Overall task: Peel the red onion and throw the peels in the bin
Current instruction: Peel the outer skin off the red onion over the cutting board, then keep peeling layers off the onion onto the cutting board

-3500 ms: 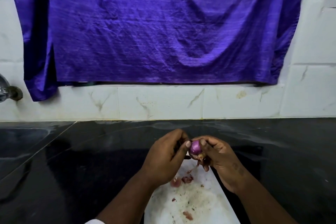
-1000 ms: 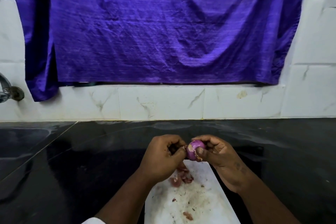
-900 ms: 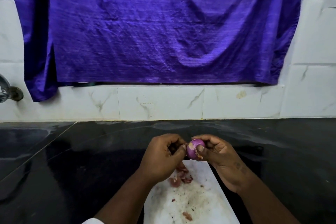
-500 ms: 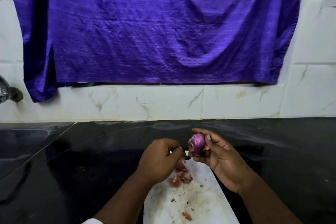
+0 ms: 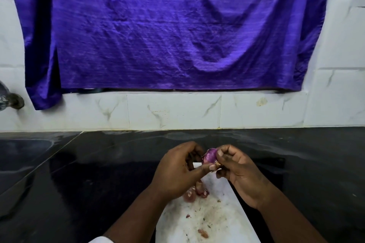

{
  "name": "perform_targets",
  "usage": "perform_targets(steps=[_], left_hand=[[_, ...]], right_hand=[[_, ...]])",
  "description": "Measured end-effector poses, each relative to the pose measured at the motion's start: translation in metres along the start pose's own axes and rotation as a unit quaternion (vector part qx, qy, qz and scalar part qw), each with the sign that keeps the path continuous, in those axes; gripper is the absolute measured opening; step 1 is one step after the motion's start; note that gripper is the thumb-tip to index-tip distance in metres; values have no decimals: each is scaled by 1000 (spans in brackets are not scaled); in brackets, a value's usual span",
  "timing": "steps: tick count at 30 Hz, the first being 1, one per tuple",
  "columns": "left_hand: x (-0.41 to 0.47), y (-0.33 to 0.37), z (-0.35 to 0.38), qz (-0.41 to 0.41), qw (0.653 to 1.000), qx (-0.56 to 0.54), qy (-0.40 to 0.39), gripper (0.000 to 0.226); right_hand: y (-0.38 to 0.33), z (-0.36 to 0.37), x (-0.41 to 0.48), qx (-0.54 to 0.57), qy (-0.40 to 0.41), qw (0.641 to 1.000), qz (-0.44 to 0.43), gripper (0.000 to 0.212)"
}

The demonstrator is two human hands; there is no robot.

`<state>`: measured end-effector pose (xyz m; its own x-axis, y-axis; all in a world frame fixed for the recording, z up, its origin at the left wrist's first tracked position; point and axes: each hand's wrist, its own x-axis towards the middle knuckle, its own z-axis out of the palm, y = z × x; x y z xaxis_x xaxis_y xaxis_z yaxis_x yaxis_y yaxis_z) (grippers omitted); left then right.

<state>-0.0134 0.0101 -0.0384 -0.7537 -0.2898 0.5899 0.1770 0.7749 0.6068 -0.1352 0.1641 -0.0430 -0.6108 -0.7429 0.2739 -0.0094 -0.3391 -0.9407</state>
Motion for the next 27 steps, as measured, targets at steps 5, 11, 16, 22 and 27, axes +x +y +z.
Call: perform_targets(steps=[5,11,16,22,27], left_hand=[[2,-2,1,-19,993,-118,-16,13],[2,-6,3,-31,985,-172,-11,19],[1,-2,3,-24,988,-151,-6,28],[1,-6,5,37,997,-66,-11,51],[2,-6,4,41,990,-132,5,35]], right_hand=[[-1,1,-1,4,0,1000,-2,50],[-5,4,-4,-15,5,1000,-11,31],[-5,4,-3,-1,27,1000,-2,32],[-3,4,-2,2,30,1000,9,30],[-3,2,-1,7,32,999,2,33]])
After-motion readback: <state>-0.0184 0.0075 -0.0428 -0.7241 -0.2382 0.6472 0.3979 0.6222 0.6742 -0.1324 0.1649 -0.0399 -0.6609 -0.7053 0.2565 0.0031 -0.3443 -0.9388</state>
